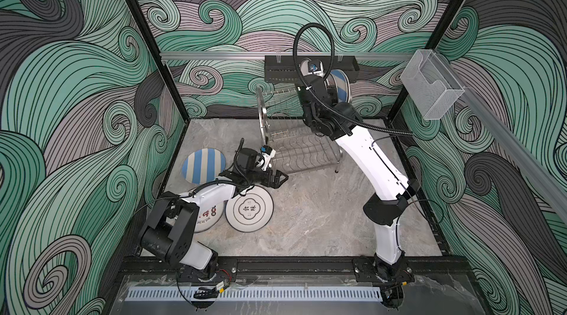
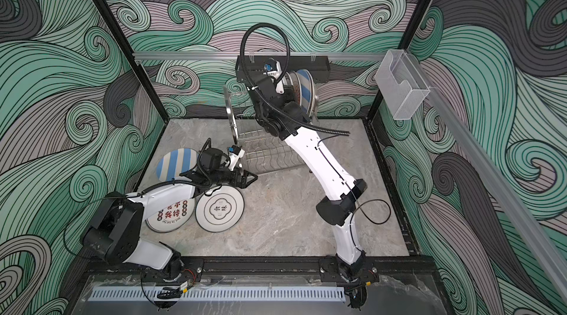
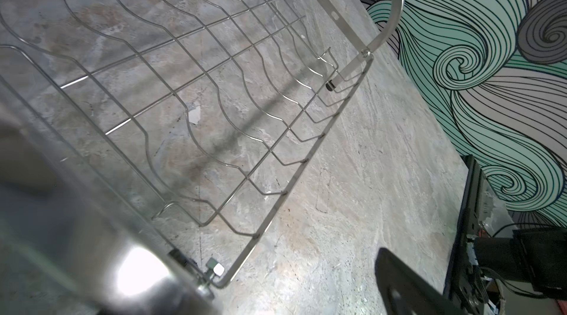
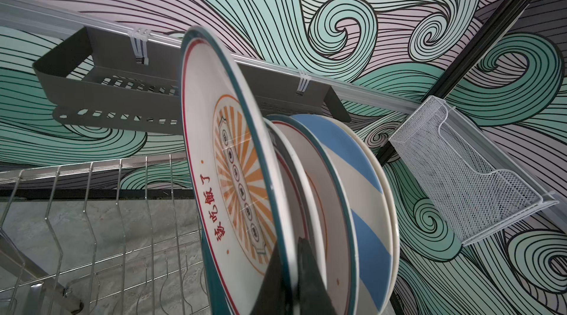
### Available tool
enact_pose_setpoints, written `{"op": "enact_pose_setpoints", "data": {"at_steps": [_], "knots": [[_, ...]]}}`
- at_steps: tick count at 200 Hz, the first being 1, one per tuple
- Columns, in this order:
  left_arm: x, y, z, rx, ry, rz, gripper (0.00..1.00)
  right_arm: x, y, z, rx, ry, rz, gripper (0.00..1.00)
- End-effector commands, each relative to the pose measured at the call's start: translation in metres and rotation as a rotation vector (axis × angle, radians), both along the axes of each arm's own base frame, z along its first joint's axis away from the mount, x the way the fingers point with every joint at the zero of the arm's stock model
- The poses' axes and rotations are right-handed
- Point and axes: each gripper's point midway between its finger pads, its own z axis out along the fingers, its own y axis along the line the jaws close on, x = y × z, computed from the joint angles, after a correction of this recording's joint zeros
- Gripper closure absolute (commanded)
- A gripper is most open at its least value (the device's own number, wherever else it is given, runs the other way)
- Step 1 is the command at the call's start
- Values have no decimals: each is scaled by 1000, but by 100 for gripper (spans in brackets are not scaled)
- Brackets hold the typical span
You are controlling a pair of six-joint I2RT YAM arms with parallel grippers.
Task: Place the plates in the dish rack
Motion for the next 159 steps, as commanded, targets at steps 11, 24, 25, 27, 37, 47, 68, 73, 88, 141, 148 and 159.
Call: {"op": "enact_pose_setpoints", "data": {"at_steps": [11,24,25,27,37,47,68,73,88,141,148,159], "knots": [[-11,-14,17,-25,-41,-75,1,-4,-6,10,52,-37,-16,100],[-11,-10,16,-6,-42,-57,2,-5,-7,6,44,-27,-19,100],[-11,-9,16,-4,-42,-56,1,-5,-7,5,44,-26,-20,100],[-11,-8,16,-1,-42,-53,1,-5,-7,5,43,-25,-21,100],[-11,-6,14,13,-41,-40,1,-5,-8,2,41,-19,-24,100],[-11,-4,11,23,-36,-32,2,-4,-9,0,44,-17,-29,100],[-12,-1,25,10,-59,-14,1,-2,-10,-7,37,-5,-34,100],[-12,0,25,9,-60,-11,1,-2,-10,-8,38,-2,-37,100],[-14,1,28,3,-63,-6,1,-2,-11,-12,39,5,-41,100],[-17,1,29,2,-64,-12,2,-5,-20,-24,35,37,-61,100],[-17,1,29,2,-64,-12,1,-7,-22,-25,33,42,-62,100],[-17,1,30,1,-65,-13,2,-8,-23,-26,32,48,-65,100]]}}
